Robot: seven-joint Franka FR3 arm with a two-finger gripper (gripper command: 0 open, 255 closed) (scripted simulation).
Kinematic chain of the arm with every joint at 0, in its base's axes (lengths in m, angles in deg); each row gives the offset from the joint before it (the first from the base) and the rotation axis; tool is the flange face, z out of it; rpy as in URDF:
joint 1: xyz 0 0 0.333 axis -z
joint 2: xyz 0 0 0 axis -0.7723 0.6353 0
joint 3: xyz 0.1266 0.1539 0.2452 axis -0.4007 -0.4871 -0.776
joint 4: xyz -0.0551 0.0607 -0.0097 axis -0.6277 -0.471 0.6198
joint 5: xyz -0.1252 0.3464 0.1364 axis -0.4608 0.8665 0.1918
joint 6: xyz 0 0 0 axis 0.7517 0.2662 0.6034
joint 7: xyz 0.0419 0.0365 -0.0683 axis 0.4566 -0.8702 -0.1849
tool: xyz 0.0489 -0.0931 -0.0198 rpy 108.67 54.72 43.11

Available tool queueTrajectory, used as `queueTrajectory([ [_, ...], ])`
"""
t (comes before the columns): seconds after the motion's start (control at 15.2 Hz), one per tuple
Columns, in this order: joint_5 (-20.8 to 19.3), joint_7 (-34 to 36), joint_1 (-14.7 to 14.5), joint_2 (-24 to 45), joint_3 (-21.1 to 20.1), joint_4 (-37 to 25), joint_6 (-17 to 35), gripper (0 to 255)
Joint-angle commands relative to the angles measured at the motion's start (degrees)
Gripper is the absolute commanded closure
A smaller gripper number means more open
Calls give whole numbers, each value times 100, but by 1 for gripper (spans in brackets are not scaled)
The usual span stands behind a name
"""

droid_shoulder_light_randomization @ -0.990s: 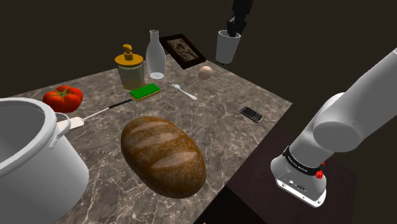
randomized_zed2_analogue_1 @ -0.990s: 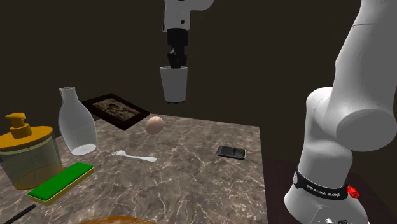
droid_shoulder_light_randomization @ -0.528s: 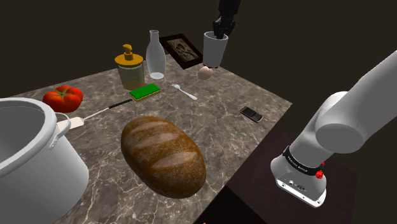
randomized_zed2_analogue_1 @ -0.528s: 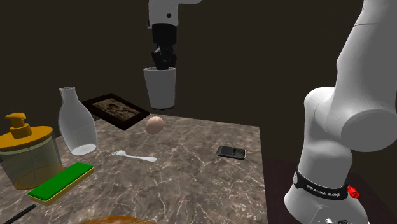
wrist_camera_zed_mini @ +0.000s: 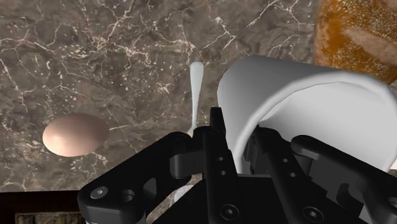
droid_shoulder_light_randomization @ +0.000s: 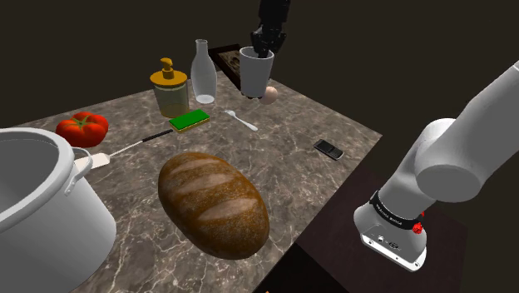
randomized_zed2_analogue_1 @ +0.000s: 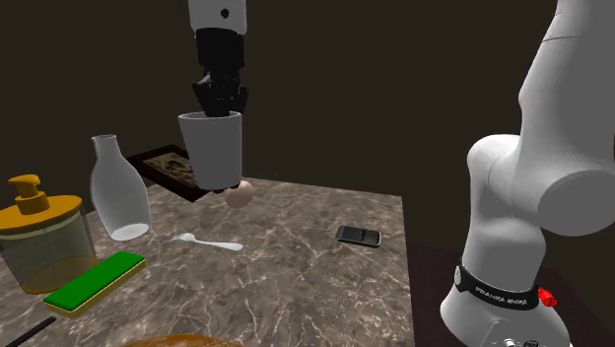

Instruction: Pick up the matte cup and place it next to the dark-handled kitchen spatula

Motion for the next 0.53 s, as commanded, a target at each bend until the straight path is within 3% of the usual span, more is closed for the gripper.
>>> queueTrajectory([
  [0.0,26,285,-120,69,-160,-125,-24,255],
  [0.46,44,1218,-533,578,-683,-686,11,255],
])
